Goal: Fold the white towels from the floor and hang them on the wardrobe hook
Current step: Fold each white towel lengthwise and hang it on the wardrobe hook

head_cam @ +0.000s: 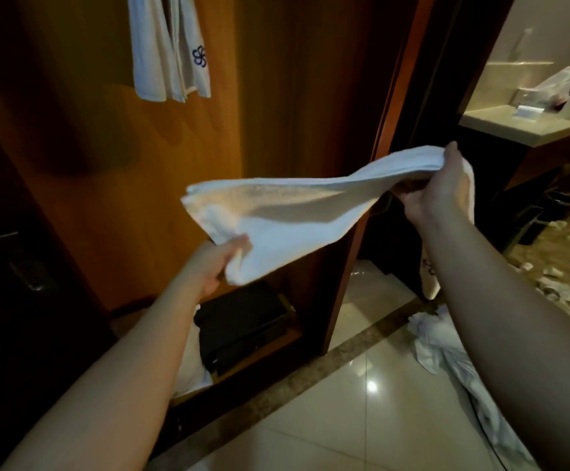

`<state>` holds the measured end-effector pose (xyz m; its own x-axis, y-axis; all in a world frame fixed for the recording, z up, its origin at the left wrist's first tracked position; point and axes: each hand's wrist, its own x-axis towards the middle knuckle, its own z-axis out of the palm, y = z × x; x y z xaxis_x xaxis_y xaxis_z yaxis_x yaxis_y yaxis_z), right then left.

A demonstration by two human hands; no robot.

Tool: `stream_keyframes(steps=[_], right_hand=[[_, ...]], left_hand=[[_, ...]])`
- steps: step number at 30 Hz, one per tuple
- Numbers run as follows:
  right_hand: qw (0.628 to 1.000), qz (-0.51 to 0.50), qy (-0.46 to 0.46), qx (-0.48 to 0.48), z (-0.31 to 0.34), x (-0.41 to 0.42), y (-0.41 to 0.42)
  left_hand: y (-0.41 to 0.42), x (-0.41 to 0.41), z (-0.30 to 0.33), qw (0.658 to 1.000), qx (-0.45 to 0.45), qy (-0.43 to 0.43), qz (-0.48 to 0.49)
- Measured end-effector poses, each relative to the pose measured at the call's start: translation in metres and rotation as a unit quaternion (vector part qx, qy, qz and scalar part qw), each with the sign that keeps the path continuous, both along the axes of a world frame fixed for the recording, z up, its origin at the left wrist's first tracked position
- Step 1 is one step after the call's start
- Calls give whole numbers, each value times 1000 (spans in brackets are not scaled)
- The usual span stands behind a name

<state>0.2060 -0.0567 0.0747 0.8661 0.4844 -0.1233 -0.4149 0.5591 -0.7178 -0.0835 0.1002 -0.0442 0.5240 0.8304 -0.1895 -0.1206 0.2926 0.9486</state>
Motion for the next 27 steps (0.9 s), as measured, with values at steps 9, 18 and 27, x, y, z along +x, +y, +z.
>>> stream_keyframes(steps=[9,18,27], right_hand=[[993,-46,19,-104,-47,31,-18],[993,2,80,-92,-91,34,-20],[989,98,105,-29,-107,31,-20]], left_hand=[[3,-26,-8,999,9,-36,-40],[-4,-40,1,989,-41,-110,-84],[-5,-53,-27,972,-100,-189,-102]])
